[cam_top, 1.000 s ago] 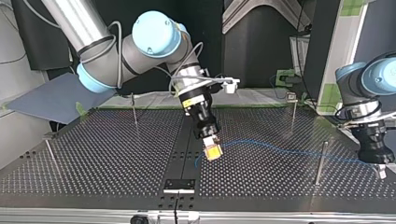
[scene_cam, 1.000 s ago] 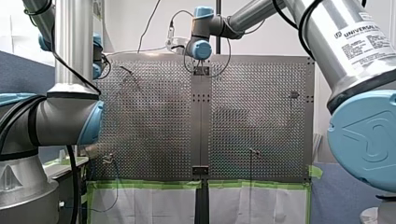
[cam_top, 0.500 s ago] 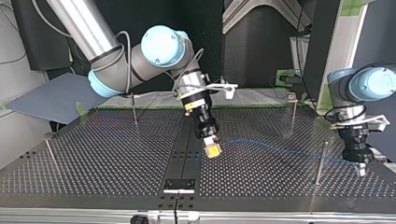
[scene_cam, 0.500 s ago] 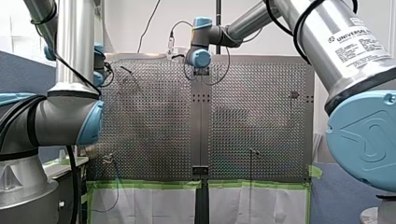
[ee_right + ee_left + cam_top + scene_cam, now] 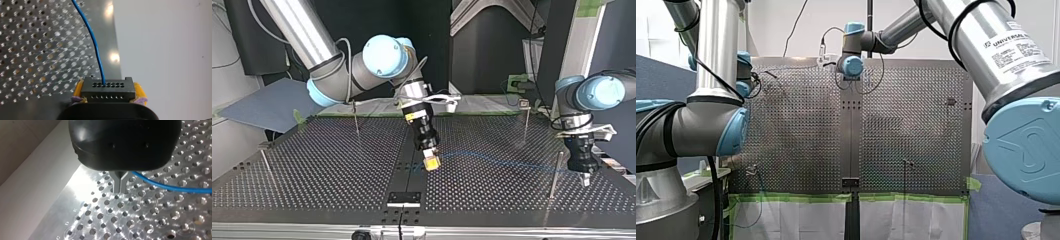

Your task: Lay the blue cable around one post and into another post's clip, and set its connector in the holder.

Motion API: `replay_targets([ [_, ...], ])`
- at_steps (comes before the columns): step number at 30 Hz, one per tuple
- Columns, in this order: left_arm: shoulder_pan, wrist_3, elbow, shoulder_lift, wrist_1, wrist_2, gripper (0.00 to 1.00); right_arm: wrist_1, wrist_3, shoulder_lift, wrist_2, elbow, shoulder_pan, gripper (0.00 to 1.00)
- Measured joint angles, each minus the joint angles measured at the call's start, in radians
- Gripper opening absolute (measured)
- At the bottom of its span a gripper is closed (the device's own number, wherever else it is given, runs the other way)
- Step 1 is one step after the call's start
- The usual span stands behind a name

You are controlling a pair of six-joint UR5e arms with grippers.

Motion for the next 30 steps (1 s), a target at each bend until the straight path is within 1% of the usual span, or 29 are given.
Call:
replay_targets([
  [9,-0.012,0.0,-0.001,-0.001,-0.002,-0.008,0.0,0.016,0.001,0.009,0.02,0.0,-0.008,0.0],
  [14,-0.017,0.0,-0.001,-0.001,-0.003,-0.014,0.0,0.022,0.001,0.011,0.027,0.0,-0.011,0.0],
  [18,-0.022,0.0,-0.001,-0.001,-0.006,-0.021,0.0,0.045,-0.002,0.015,0.03,0.001,-0.016,0.0],
  [25,-0.029,0.001,-0.001,-0.001,-0.009,-0.032,0.0,0.079,-0.003,0.028,0.031,0.002,-0.019,0.0],
  [30,-0.03,0.0,-0.001,-0.002,-0.009,-0.043,0.0,0.09,-0.005,0.034,0.031,0.002,-0.019,0.0],
])
